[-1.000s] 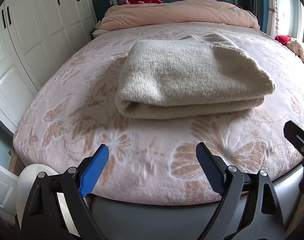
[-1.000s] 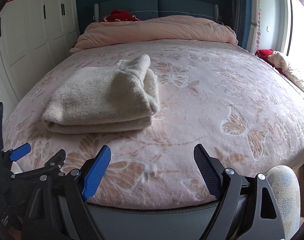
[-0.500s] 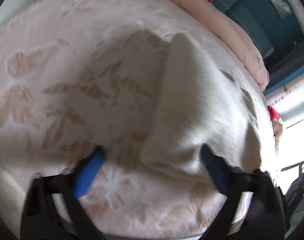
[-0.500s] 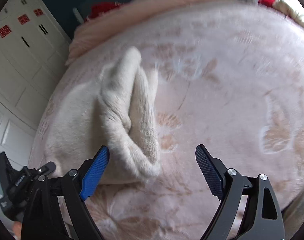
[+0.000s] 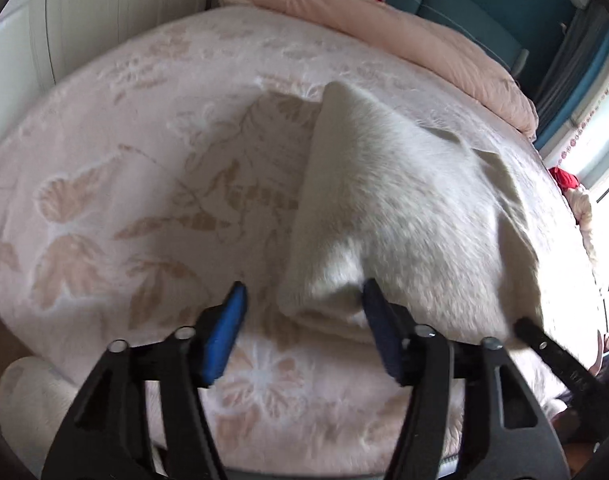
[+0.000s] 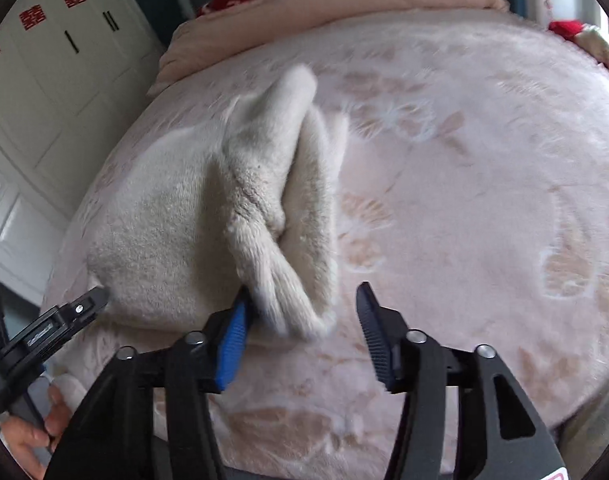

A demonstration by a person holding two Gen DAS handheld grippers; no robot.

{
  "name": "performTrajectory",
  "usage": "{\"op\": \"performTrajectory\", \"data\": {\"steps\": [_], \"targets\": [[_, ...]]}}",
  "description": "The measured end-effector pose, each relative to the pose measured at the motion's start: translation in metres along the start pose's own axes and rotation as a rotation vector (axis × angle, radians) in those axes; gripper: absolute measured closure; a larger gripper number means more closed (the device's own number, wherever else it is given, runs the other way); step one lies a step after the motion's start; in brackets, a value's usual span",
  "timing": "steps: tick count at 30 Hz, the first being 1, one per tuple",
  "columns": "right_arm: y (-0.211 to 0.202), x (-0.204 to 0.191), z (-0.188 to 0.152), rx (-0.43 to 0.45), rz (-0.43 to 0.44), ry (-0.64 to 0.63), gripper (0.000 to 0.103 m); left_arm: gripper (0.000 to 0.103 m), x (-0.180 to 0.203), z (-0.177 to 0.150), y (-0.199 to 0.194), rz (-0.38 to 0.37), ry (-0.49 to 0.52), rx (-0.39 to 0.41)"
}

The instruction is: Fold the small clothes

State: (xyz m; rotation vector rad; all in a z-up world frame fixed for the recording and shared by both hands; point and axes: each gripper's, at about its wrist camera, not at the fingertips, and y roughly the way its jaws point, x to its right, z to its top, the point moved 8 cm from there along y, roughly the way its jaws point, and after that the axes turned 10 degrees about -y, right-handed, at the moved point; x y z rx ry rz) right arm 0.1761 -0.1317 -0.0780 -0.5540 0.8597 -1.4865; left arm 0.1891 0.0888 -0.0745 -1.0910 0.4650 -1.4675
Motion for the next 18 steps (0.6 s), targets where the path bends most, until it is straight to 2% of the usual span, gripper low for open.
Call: {"op": "performTrajectory", "data": {"steps": [3,4,5,6,8,12,18], "targets": [[-0.024,0.01,-0.021,0.033,-0.073,0.054,0.036,0.022,0.005,-0.01,-0.021,0.005,0.041,0.055],[-0.028,0.012,-0.032,0.037,-0.098,0.06,0.034,0.01,0.01,-0.016,-0.028,0.021,0.067,0.087],[-0.028,0.012,-0.042,0.034,-0.122,0.04,0.033,0.007,0.011,-0.02,-0.033,0.035,0.091,0.113],[-0.028,0.01,-0.049,0.025,-0.14,0.01,0.033,0.007,0.016,-0.031,-0.037,0.058,0.132,0.142],[-0.021,0.006,-0.068,-0.021,-0.194,-0.074,0.033,0.005,0.028,-0.048,-0.035,0.087,0.2,0.151],[-0.025,-0.004,-0.082,-0.014,-0.191,-0.135,0.033,0.005,0.046,-0.082,-0.021,0.134,0.317,0.118],[-0.036,-0.005,-0.086,0.031,-0.233,-0.151,0.029,0.006,0.05,-0.092,-0.024,0.152,0.308,0.149]]}}
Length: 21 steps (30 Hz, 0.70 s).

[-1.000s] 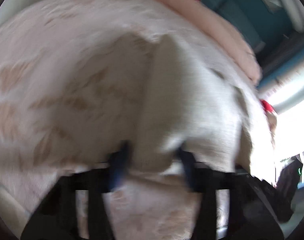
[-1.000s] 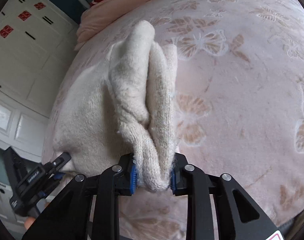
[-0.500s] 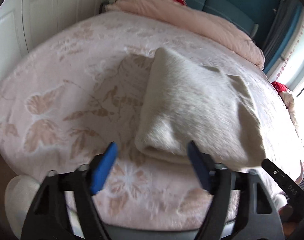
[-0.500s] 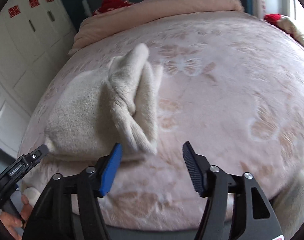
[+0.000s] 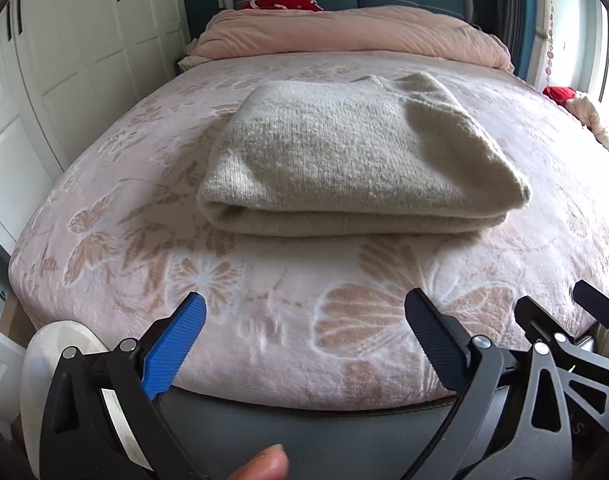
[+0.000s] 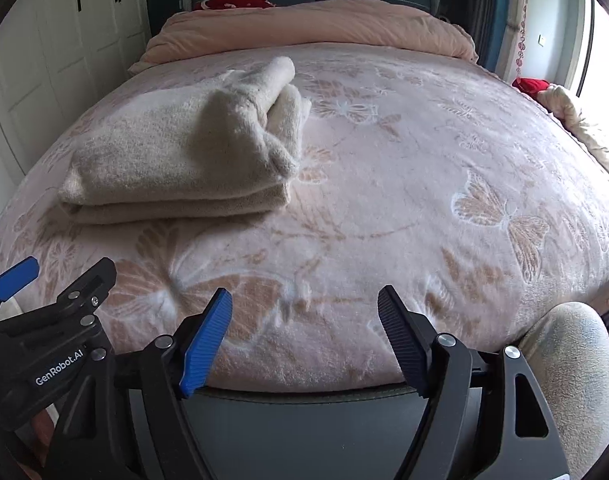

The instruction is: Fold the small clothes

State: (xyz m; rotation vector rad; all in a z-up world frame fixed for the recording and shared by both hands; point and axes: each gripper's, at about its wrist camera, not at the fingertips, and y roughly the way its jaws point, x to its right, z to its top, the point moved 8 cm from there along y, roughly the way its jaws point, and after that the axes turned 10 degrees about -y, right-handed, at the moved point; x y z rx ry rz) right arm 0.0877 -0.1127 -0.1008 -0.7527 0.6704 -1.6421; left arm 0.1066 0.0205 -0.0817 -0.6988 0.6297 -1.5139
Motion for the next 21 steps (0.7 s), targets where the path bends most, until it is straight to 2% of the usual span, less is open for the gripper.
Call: {"op": "performTrajectory", "data": {"steps": [9,15,21], "targets": [[-0.0032,-0.0052,0.0002,-0.005,0.005,-0.009,0.028,0.006,-0.0023,-0.0041,0.0011,0.025,-0.006,0.004],[-0.008,0.0017,0.0062,0.025,0.002,0.037,0.026,0.006,-0.0031,-0.0045,-0.0001,0.034,-0.009,0.006],[-0.0059,-0.006,0.0043,0.009,0.021,0.023,0.026,0.006,-0.0028,-0.0049,0.0,0.042,0.001,0.007]]}}
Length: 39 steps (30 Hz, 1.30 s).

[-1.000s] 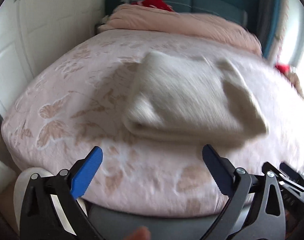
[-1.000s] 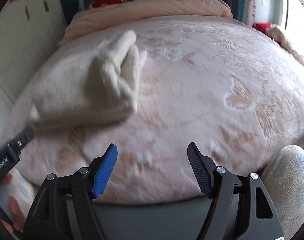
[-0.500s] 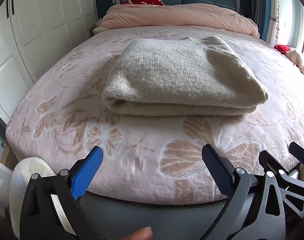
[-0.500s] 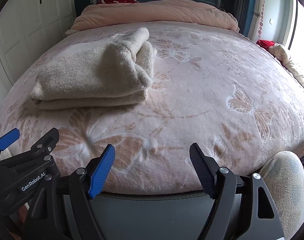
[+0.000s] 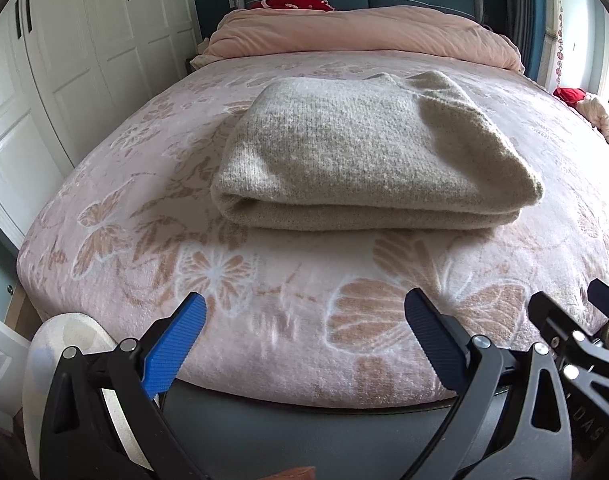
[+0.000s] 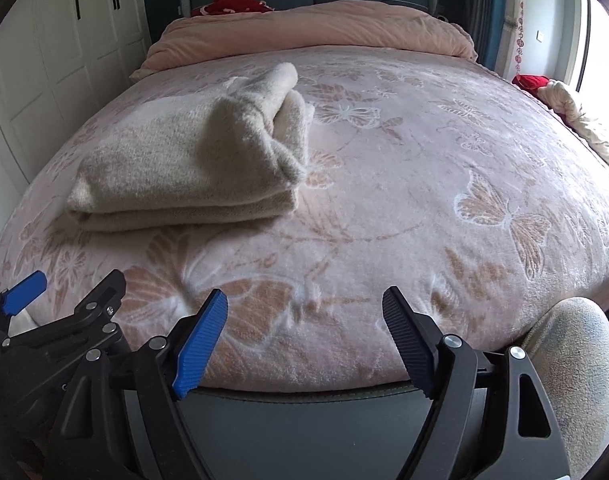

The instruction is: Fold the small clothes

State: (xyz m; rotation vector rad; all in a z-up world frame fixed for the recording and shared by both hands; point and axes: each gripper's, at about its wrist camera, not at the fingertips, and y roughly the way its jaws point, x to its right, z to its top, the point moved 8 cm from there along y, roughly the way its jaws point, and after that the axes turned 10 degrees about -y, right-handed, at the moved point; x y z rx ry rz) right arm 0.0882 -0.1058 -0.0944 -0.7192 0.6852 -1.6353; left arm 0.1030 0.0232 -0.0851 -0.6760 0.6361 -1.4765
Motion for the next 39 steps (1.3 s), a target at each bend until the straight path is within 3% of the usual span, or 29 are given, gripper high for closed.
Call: {"op": "performTrajectory", "data": {"steps": [39], "targets": [[0.0019,-0.0085,-0.0034,-0.016,-0.012,0.011,0.025,0.007,-0.0017,-0.0036,0.0055,0.005,0.002,-0.018]]}}
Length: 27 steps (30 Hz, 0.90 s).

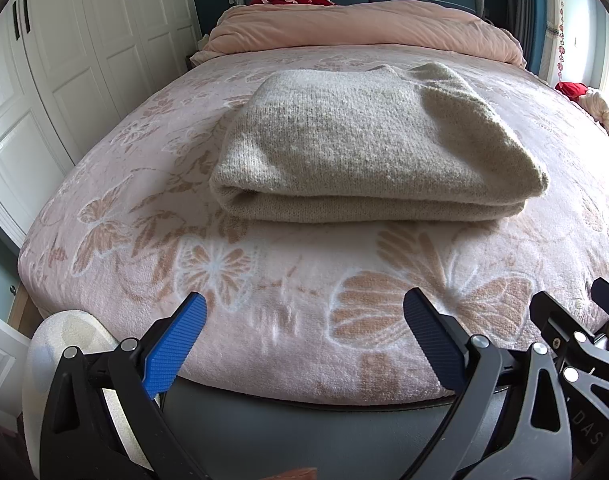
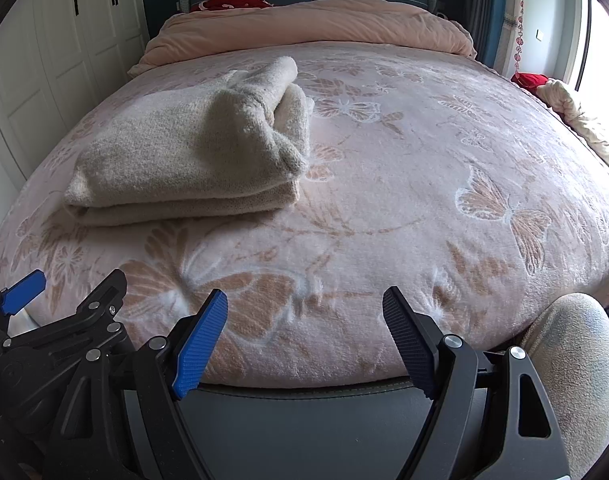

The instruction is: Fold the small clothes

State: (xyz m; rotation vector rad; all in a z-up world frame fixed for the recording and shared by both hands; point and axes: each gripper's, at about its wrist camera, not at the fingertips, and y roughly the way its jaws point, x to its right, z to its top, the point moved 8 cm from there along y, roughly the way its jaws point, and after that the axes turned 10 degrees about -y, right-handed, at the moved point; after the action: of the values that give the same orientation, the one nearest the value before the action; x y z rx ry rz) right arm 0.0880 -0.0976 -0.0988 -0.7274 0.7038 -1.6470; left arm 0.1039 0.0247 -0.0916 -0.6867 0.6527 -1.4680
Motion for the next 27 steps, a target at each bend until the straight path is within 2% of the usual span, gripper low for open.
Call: {"op": "performTrajectory", "data": {"steps": [18,22,27], "targets": [[-0.0024,-0.0025,-0.0004,0.007,-0.007,0.003,0.025,0.007,-0.0042,0.0017,0.0031,-0.005,-0.001,0.009],[-0.0019,-0.0041,-0.0012,-0.003,-0.022,0.002,0.025,0.016,-0.0008,0.0007,0.002,-0.004,0.02,0.011],[-0.0019,-0.0051,-0.0005,-0.001,-0.022,0.001,0.025,0.018,-0.0008,0.0009,0.0024,-0.008,0.025,0.009]]}}
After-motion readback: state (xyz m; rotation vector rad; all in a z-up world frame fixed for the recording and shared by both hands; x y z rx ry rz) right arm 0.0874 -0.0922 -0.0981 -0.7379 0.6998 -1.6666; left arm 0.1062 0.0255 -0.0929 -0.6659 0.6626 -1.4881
